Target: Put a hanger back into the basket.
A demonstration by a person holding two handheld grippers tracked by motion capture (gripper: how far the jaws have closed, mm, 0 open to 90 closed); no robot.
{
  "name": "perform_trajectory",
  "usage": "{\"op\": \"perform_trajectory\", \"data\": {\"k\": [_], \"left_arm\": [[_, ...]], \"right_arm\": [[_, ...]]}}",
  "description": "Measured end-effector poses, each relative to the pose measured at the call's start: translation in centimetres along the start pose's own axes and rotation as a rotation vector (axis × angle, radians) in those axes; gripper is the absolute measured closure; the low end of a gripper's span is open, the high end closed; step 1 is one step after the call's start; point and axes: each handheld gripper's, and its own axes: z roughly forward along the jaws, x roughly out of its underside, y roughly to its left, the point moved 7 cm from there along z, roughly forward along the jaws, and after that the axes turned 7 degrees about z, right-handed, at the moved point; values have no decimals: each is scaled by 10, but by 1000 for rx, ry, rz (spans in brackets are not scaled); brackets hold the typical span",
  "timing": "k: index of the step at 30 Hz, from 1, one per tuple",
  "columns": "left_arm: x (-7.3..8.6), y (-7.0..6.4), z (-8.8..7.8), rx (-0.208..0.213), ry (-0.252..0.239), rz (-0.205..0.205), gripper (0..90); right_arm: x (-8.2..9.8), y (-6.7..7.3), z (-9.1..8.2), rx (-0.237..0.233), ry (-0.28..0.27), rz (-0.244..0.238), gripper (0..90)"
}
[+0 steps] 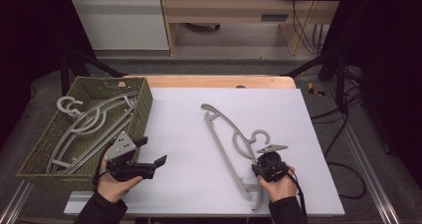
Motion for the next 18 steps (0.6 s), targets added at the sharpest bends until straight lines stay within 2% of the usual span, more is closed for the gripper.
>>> {"op": "perform_trajectory", "data": {"k": [7, 16, 18], "left_arm": [[1, 0, 1, -1, 5, -1, 114], [2, -1, 3, 3, 15, 2, 116], [2, -1, 3, 4, 14, 3, 116]], "right_arm": [[2, -20, -4, 24, 7, 41, 801], [0, -22, -3, 15, 0, 32, 803], [0, -23, -3, 2, 5, 16, 808]]}}
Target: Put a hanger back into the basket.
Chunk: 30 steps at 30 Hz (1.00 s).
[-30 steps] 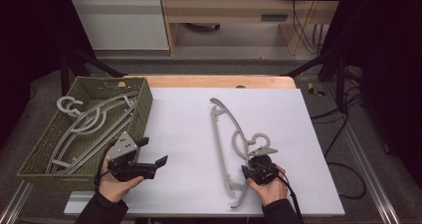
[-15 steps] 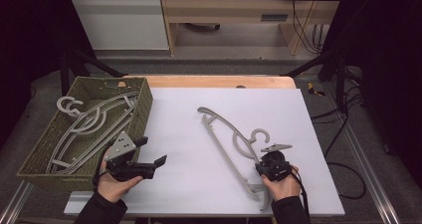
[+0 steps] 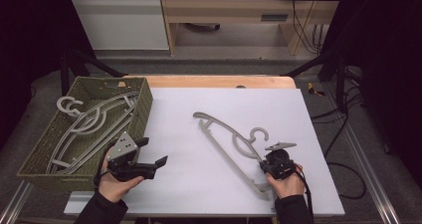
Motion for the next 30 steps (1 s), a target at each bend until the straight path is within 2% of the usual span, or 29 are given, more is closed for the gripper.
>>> {"op": "perform_trajectory", "data": {"k": [2, 4, 7, 8, 10, 11, 12, 14, 16, 19, 20, 21, 26, 27, 28, 30], "left_arm": [[0, 0, 0, 0, -2, 1, 117], [0, 0, 0, 0, 1, 1, 117], [1, 0, 1, 2, 5, 1, 117], [1, 0, 1, 3, 5, 0, 117], [0, -1, 0, 5, 4, 3, 117], [0, -1, 0, 6, 4, 3, 117], [0, -1, 0, 7, 4, 4, 117], [0, -1, 0, 7, 5, 3, 116], [1, 0, 0, 8, 6, 2, 116], [1, -1, 1, 10, 10, 3, 116], [1, -1, 1, 11, 10, 4, 115], [1, -1, 0, 12, 10, 4, 116], [2, -1, 1, 11, 13, 3, 116], [2, -1, 1, 12, 15, 2, 116], [2, -1, 1, 12, 15, 4, 115], [2, -2, 2, 12, 15, 4, 115]], "right_arm": [[-1, -2, 1, -5, -8, -19, 819], [-2, 2, 1, -64, -5, -31, 819], [-2, 0, 2, -49, -9, -37, 815], [-2, 0, 2, -62, -7, -33, 810], [-3, -1, 1, -61, -13, -27, 742], [-4, 2, -1, -77, -19, -15, 719], [-3, -2, -2, -61, -10, -37, 709], [-2, -1, -6, -72, -1, -35, 697], [-2, -3, -8, -54, 9, -57, 695], [1, -3, -6, -55, 38, -54, 690], [1, 0, -6, -66, 43, -36, 692], [3, -3, -6, -53, 53, -51, 692], [7, 1, -12, -73, 71, 5, 702], [9, -2, -11, -54, 82, -23, 708], [10, 1, -11, -64, 89, -2, 708], [11, 0, -10, -34, 88, -33, 729]]}}
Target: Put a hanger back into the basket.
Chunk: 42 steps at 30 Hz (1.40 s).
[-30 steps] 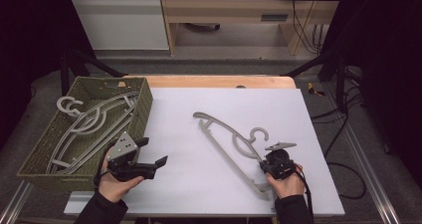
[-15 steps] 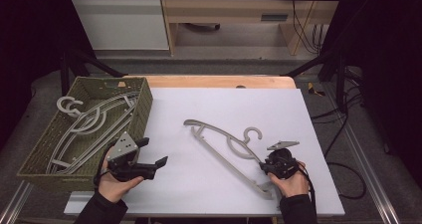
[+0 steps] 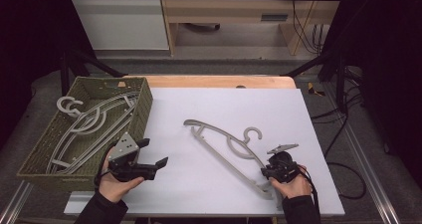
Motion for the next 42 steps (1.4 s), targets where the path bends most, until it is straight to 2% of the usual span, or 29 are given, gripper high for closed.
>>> {"op": "perform_trajectory", "data": {"k": [1, 2, 5, 6, 9, 10, 14, 18, 20, 21, 24, 25, 26, 28, 30, 34, 38, 41, 42], "left_arm": [[0, 0, 0, 0, 0, 0, 115], [0, 0, 0, -1, 0, -1, 115], [0, 0, 0, -1, 2, 0, 116], [0, 0, 0, -1, 3, 1, 116], [1, -1, 1, 1, 5, 3, 116], [1, -1, 2, 1, 5, 3, 116], [1, -1, 2, 3, 8, 3, 116], [1, -1, 2, 2, 8, 4, 117], [1, -1, 2, 2, 8, 4, 117], [1, -1, 2, 3, 9, 4, 117], [2, -1, 3, 4, 13, 5, 117], [2, -2, 3, 4, 15, 5, 117], [2, -2, 3, 5, 15, 6, 117], [1, -2, 3, 4, 15, 6, 117], [1, -2, 2, 6, 12, 6, 117], [1, -2, 3, 8, 13, 6, 118], [2, -3, 3, 10, 18, 7, 118], [2, -3, 4, 10, 19, 8, 118], [2, -3, 4, 9, 19, 9, 118]], "right_arm": [[0, 3, 0, -13, 0, 16, 743], [0, 3, 0, -6, -4, -3, 755], [1, 4, 1, 52, 1, -21, 792], [1, 7, 1, 44, 7, -15, 805], [0, 6, 1, 67, 19, 2, 817], [-1, 6, 1, 51, 20, 16, 822], [-1, 3, 1, 43, 27, 22, 825], [-3, 2, 0, 7, 12, 44, 828], [-3, 1, 0, 8, 12, 49, 828], [-4, 0, -1, -4, 5, 35, 828], [-6, 2, -3, -31, -3, 59, 829], [-7, 4, -5, -36, -1, 80, 829], [-7, 4, -7, -45, -6, 61, 829], [-9, 6, -9, -65, -15, 73, 830], [-10, 3, -11, -71, -33, 45, 830], [-11, 6, -9, -92, -39, 49, 827], [-10, 4, 1, -71, -10, 40, 823], [-12, 4, 6, -38, -24, 28, 821], [-12, 2, 7, -25, -31, 3, 820]]}}
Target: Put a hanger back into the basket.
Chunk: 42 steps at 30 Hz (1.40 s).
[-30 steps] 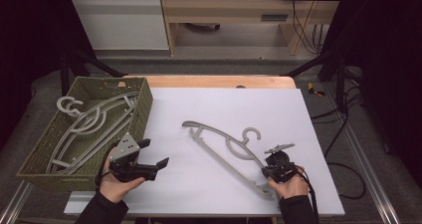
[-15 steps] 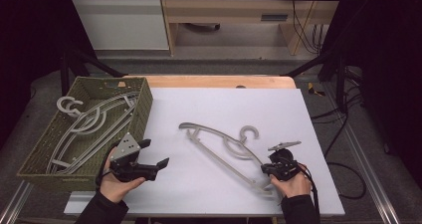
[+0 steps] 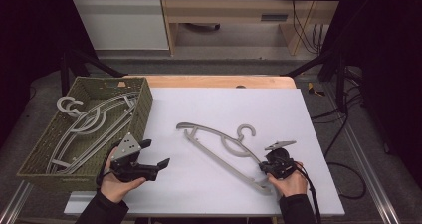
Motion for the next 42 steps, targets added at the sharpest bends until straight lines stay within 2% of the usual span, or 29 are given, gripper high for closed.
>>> {"op": "perform_trajectory", "data": {"k": [1, 4, 6, 7, 8, 11, 15, 16, 17, 19, 21, 24, 25, 27, 28, 29, 33, 34, 35, 36, 38, 39, 42], "left_arm": [[0, 0, 0, 2, 0, -2, 118], [0, -1, 0, 2, 1, -2, 118], [0, -1, -1, 2, -2, 0, 118], [-1, -1, -1, 2, -4, -1, 118], [-1, 0, -1, 2, -5, -1, 118], [-1, 0, -2, 1, -7, -4, 118], [-1, 1, -2, -2, -9, -6, 117], [-1, 2, -2, -3, -9, -7, 117], [0, 2, -2, -2, -8, -8, 117], [0, 1, -2, -4, -7, -6, 117], [0, 1, -1, -2, -4, -5, 118], [0, 0, 0, 1, 1, -3, 117], [0, -1, 0, 2, 1, -3, 117], [0, 0, -1, 2, -2, -1, 117], [0, 0, -1, 3, -4, -3, 118], [-1, 0, -1, 2, -5, -4, 118], [-1, 1, -2, 0, -5, -5, 118], [-1, 1, -2, 0, -6, -5, 118], [-1, 1, -2, 1, -7, -3, 118], [-2, 0, -2, 1, -8, -1, 118], [-2, 0, -3, 2, -8, -1, 118], [-2, 0, -3, 3, -8, -1, 118], [-5, 0, -5, 4, -13, 1, 117]], "right_arm": [[0, -1, 1, -3, -15, -25, 819], [0, -4, 1, 49, -40, -66, 802], [1, -1, -1, 30, -57, -43, 746], [2, -3, -3, 38, -62, -47, 736], [4, -5, -4, 48, -59, -34, 726], [11, -8, -6, 46, -36, -41, 716], [15, -3, -8, 30, -12, -36, 767], [16, -2, -8, 43, -6, -44, 780], [16, 1, -9, 31, 2, -37, 793], [16, -1, -8, 56, 18, -44, 819], [15, 0, -8, 61, 33, -16, 825], [13, 2, -7, 55, 50, 0, 830], [13, 1, -8, 69, 56, 1, 832], [12, 1, -8, 77, 53, 1, 833], [12, 3, -8, 63, 46, 14, 834], [12, 1, -8, 74, 43, 7, 834], [11, 0, -9, 42, 46, 15, 836], [10, 0, -10, 25, 42, 9, 836], [9, 4, -12, 2, 34, 36, 836], [7, 5, -14, -21, 20, 39, 836], [6, 2, -18, -32, 3, 19, 837], [4, 4, -20, -51, -3, 30, 836], [2, 6, -25, -71, -16, -19, 835]]}}
